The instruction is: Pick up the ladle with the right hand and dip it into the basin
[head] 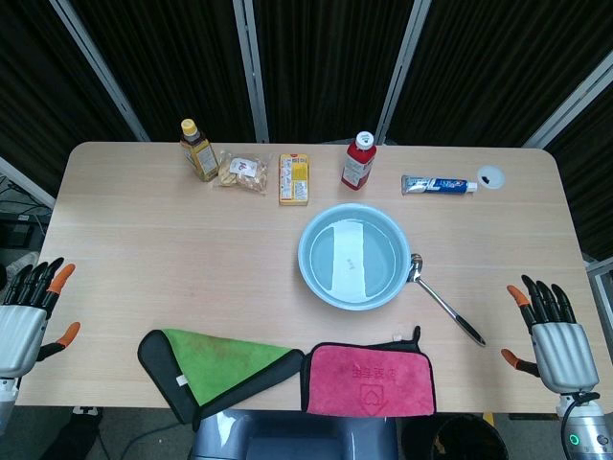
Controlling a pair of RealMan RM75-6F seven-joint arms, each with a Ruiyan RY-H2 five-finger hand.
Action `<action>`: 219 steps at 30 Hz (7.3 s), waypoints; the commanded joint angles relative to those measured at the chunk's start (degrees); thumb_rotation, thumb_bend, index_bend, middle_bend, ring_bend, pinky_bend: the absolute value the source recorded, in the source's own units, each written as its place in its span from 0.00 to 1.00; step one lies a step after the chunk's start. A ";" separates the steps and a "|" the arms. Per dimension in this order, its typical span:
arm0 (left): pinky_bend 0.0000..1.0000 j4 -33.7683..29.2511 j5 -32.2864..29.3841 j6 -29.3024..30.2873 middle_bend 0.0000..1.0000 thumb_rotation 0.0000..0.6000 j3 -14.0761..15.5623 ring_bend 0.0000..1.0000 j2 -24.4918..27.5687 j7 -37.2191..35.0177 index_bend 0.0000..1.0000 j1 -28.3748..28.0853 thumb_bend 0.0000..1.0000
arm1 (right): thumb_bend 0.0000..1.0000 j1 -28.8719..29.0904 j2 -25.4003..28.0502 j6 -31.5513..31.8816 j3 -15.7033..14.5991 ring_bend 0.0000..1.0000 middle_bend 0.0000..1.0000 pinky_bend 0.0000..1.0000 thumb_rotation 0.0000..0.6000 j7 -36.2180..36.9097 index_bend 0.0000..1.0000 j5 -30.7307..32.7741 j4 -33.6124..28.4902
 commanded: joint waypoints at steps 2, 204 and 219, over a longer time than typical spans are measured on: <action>0.00 -0.09 -0.37 -0.35 0.00 1.00 -0.09 0.00 -0.18 0.38 0.05 -0.11 0.29 | 0.00 0.06 0.11 -0.28 0.16 0.00 0.00 0.00 1.00 0.07 0.01 0.42 0.03; 0.00 1.60 2.94 -6.57 0.00 1.00 3.49 0.00 4.23 -13.80 0.04 -5.43 0.44 | 0.42 12.30 -30.12 -26.11 5.96 0.00 0.00 0.00 1.00 -3.40 0.63 19.81 35.83; 0.00 1.54 3.33 -6.18 0.00 1.00 3.63 0.00 4.21 -13.63 0.04 -5.32 0.44 | 0.42 11.27 -22.48 -21.26 6.87 0.00 0.00 0.00 1.00 -9.40 0.64 20.64 25.06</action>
